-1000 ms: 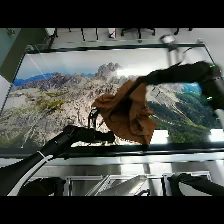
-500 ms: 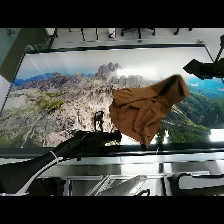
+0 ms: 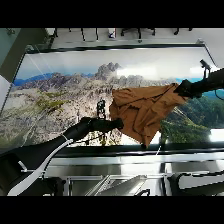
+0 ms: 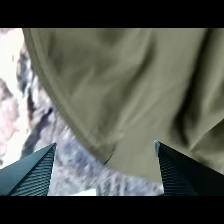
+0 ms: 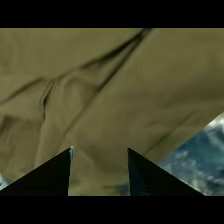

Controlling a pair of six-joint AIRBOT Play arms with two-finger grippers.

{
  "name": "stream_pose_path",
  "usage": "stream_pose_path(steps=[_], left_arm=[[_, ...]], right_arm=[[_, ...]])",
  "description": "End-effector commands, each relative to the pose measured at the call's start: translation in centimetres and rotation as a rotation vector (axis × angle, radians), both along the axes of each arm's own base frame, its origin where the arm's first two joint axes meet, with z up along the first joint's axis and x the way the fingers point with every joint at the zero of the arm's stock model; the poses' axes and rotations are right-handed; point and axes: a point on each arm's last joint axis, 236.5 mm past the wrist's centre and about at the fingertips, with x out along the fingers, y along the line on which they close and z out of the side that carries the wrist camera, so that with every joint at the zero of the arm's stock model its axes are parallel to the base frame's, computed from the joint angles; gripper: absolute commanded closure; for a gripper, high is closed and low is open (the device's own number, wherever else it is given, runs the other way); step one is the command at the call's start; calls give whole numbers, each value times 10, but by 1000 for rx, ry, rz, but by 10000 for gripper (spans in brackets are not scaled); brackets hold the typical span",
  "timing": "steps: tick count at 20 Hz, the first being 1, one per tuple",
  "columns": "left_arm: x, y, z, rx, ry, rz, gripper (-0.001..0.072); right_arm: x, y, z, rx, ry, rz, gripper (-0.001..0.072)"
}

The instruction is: Fold the shirts.

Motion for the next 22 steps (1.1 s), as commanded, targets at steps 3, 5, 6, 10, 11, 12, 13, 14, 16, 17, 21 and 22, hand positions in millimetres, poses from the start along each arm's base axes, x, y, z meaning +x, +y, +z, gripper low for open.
stream_pose_path(steps=[3,5,6,10,11,12,13,14,16,17,21,22], left_arm=[[-16,5,-11,50,87,-73,14],[-2,-9,-8,-16,53,-9,15],[2,-16,-8,-35,34,7,16],[-12,-20,-28,-6,72,-17,533],[-12,-19,-30,-2,73,-16,532],[-6,-16,-29,-2,60,-10,533],[-1,-13,-26,-6,54,-3,695],[3,-10,-21,-10,40,-2,691],[15,-2,-6,-20,-3,-19,691],[18,2,0,-22,-10,-19,691],[18,17,5,-11,19,-32,691],[17,18,4,-7,21,-38,691]], right_arm=[[-31,49,-7,184,89,96,319],[-45,62,-11,206,135,138,319],[-52,71,-13,218,160,160,319],[-82,93,-22,239,222,196,319],[-90,96,-24,240,227,203,319],[-97,99,-25,238,227,199,319],[-105,101,-27,237,232,190,319],[-118,105,-29,243,249,188,319],[-136,114,-43,228,263,167,319],[-140,120,-54,215,264,152,318],[-130,158,-93,184,241,139,317],[-125,172,-95,200,231,133,318]])
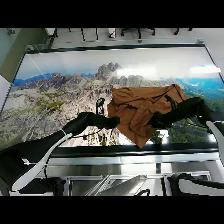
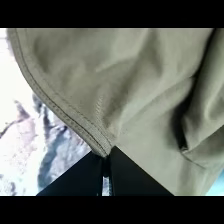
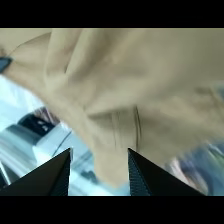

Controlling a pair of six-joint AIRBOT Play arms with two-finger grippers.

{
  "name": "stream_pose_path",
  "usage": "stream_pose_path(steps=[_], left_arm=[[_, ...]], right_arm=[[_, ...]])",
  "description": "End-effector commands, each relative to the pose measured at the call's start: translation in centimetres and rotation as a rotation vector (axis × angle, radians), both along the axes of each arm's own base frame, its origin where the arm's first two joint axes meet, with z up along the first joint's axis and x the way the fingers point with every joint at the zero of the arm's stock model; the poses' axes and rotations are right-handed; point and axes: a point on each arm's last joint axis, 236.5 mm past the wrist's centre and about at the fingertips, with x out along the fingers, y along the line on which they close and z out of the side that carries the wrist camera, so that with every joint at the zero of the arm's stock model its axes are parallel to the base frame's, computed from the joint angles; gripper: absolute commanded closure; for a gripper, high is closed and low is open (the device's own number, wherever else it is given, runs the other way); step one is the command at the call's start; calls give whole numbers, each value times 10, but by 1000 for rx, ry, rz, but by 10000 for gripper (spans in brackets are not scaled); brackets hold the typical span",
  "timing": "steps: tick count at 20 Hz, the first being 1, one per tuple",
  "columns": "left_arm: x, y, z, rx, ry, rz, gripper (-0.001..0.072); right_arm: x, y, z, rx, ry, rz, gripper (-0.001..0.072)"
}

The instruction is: Fold the shirts.

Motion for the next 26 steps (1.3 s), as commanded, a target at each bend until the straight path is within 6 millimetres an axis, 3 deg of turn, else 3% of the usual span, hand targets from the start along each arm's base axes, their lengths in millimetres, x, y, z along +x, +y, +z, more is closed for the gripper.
stream_pose_path(steps=[1,3,4,6,8,10,11,12,14,15,16,17,18,20,22,23,24,26], left_arm=[[-2,7,3,7,13,-24,691],[-3,7,3,10,14,-33,691],[-4,8,2,12,13,-42,691],[-4,11,0,33,5,-57,691],[-4,17,1,55,-8,-74,691],[11,29,28,37,-62,-48,691],[26,41,58,5,-118,-6,692],[41,57,95,-33,-191,43,692],[63,109,197,-117,-406,169,692],[65,143,261,-157,-547,241,692],[58,176,324,-191,-691,312,692],[38,210,391,-218,-853,385,692],[11,237,448,-231,-1003,441,692],[-60,280,548,-189,-1304,529,692],[-123,304,611,-84,-1521,614,692],[-145,314,629,4,-1589,662,692],[-160,328,639,125,-1619,720,692],[-164,352,645,317,-1575,806,692]], right_arm=[[13,35,-23,-10,-34,-37,318],[14,45,-30,-22,-25,-32,342],[15,47,-30,-21,-28,-34,400],[20,48,-24,-15,-42,-35,653],[25,49,-11,-8,-73,-28,691],[41,43,28,16,-155,-24,692],[54,34,60,28,-218,-48,692],[69,20,106,34,-318,-80,692],[86,-16,220,12,-590,-154,692],[85,-36,286,-19,-754,-205,692],[76,-50,345,-58,-910,-239,692],[60,-60,400,-100,-1055,-266,692],[36,-64,452,-145,-1197,-283,692],[-14,-59,534,-217,-1440,-309,692],[-60,-52,593,-286,-1645,-352,693],[-78,-52,614,-317,-1722,-380,693],[-92,-52,628,-339,-1776,-408,693],[-102,-58,637,-384,-1806,-448,693]])
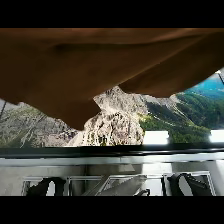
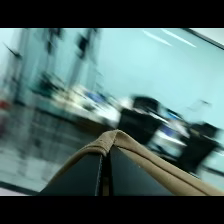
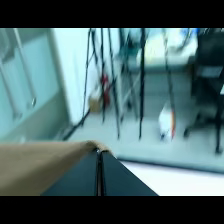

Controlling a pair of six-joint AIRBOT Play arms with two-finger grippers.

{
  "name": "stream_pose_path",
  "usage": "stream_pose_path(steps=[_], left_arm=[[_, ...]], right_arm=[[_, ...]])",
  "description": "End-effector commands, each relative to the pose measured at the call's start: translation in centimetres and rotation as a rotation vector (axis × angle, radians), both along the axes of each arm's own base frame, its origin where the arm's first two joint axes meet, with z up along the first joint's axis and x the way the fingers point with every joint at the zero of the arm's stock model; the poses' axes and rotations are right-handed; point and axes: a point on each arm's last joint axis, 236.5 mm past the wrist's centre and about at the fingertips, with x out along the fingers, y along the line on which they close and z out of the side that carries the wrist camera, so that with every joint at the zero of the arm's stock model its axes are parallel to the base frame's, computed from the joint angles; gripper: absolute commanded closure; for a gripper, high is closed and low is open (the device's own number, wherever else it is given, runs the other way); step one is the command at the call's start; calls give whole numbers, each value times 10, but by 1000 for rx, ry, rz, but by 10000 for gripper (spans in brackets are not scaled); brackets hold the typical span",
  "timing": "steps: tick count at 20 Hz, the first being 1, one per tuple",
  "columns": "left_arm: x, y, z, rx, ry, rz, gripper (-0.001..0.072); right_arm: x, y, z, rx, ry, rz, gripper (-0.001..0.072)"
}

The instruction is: Fold the shirts.

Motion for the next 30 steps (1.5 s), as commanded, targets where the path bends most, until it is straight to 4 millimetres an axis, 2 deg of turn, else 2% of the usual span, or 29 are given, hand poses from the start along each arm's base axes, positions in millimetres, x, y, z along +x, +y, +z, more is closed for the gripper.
stream_pose_path(steps=[1,3,4,6,8,10,13,16,18,20,22,23,26,28,30], left_arm=[[-41,35,24,119,43,304,692],[-17,50,13,128,145,314,692],[1,50,6,124,184,271,692],[47,34,-19,135,277,99,692],[95,14,-63,112,405,-81,691],[147,3,-124,106,562,-169,691],[221,-3,-251,190,853,-180,691],[277,-12,-377,222,1071,-202,692],[305,-15,-451,208,1185,-221,691],[331,-14,-504,168,1278,-225,692],[358,-17,-531,146,1310,-228,691],[372,-22,-533,152,1299,-234,692],[407,-30,-520,136,1233,-227,692],[415,-31,-517,122,1233,-225,692],[406,-30,-528,118,1290,-233,692]], right_arm=[[-38,-6,35,-32,-127,-111,693],[-17,-8,12,-32,-27,-81,693],[-4,-6,-2,-17,32,-44,694],[29,-4,-38,27,176,43,694],[65,-2,-89,65,337,112,694],[104,0,-154,111,515,159,693],[166,-8,-290,172,814,132,693],[216,-21,-430,253,1061,80,694],[241,-28,-496,308,1166,58,694],[266,-38,-544,374,1225,34,694],[288,-43,-566,419,1247,40,694],[299,-48,-569,432,1240,35,694],[330,-57,-559,427,1189,25,694],[334,-64,-557,400,1189,20,694],[325,-68,-562,360,1227,22,694]])
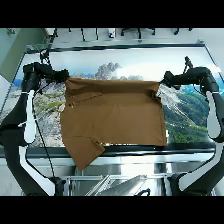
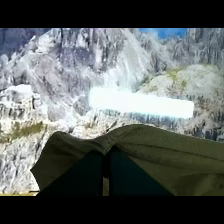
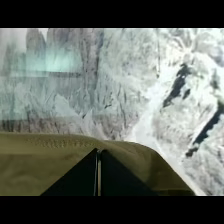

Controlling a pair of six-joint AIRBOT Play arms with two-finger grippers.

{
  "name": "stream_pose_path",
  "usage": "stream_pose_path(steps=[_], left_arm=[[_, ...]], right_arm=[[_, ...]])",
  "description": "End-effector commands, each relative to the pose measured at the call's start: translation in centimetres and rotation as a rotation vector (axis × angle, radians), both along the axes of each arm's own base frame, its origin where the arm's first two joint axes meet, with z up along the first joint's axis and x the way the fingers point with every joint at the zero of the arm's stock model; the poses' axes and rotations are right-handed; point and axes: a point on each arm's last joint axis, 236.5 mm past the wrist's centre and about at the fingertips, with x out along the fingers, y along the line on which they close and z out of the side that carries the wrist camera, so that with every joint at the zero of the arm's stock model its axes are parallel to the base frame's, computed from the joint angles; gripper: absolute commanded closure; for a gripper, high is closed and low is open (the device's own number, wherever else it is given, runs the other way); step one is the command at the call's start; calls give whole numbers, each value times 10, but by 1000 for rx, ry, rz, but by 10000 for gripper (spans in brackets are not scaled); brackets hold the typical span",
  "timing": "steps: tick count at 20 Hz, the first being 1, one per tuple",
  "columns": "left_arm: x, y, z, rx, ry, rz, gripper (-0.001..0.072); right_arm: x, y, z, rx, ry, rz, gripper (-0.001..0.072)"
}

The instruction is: Fold the shirts.

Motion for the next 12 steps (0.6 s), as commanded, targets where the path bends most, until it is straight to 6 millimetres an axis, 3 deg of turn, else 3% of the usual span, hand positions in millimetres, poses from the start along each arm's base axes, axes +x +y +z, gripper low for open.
stream_pose_path(steps=[1,3,6,9,12], left_arm=[[-6,2,-18,-6,74,8,692],[-15,4,-20,-5,104,9,692],[-19,5,-1,-5,99,3,692],[-29,2,13,-4,115,-8,692],[-52,1,8,-2,195,-21,692]], right_arm=[[-8,-7,-10,-35,52,48,694],[-15,-10,-4,-84,55,102,694],[-1,-13,35,-129,-37,113,694],[-11,5,66,-145,-81,213,694],[-52,-8,50,-301,64,330,694]])
